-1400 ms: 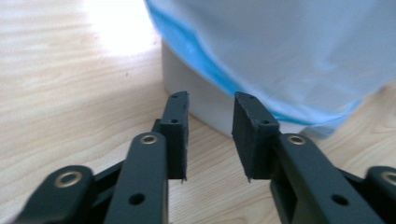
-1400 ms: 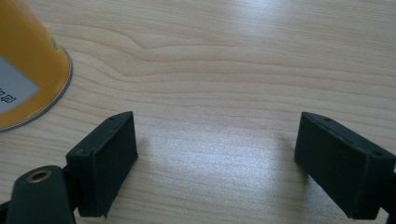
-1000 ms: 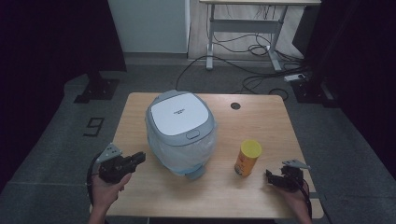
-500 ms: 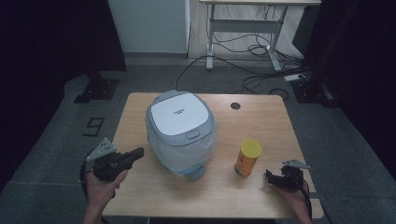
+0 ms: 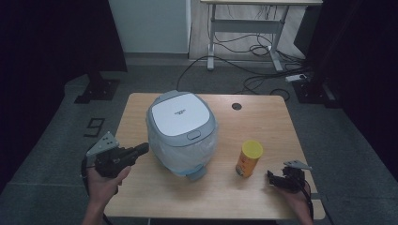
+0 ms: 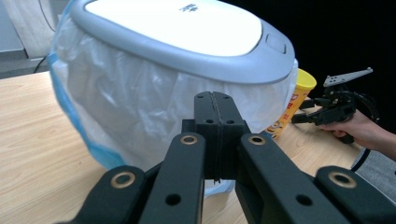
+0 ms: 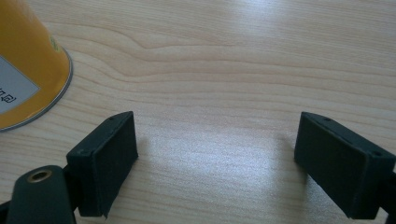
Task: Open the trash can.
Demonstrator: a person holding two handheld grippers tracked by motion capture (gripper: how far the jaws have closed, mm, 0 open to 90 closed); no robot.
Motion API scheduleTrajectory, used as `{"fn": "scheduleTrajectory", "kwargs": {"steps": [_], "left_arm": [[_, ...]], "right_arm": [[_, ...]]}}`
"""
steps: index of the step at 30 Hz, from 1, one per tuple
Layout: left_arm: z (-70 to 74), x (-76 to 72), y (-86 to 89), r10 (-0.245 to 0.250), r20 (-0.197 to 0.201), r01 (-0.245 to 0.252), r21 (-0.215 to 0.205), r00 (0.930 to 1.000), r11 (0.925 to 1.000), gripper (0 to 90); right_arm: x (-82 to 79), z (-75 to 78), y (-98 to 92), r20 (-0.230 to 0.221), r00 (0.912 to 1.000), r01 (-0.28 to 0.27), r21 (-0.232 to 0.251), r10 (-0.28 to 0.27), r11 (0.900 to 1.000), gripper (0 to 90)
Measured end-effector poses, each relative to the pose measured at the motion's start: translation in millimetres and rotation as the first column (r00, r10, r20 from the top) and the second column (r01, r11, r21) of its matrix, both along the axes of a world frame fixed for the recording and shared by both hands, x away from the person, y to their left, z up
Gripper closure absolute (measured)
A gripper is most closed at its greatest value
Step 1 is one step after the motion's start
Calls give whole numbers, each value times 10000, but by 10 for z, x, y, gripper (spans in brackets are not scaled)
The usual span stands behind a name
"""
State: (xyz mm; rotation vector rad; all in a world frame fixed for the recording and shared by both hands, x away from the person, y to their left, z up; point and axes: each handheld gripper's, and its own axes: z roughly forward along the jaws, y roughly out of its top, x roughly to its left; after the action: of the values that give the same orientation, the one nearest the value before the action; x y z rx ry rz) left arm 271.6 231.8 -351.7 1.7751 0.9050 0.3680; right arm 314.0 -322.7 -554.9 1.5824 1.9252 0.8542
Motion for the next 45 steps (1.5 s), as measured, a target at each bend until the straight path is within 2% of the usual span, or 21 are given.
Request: {"fn": "scheduleTrajectory", "kwargs": {"steps": [14, 45], "left_arm": [[182, 109, -302, -696, 151, 694, 123, 9975, 9975, 900], [215, 326, -693, -1419, -92, 1421, 177, 9898, 9897, 900]], "right_arm": [[0, 0, 0, 4, 10000, 4, 2, -4, 10000, 125], [0, 0, 0, -2, 10000, 0, 1, 0, 10000, 125]]}}
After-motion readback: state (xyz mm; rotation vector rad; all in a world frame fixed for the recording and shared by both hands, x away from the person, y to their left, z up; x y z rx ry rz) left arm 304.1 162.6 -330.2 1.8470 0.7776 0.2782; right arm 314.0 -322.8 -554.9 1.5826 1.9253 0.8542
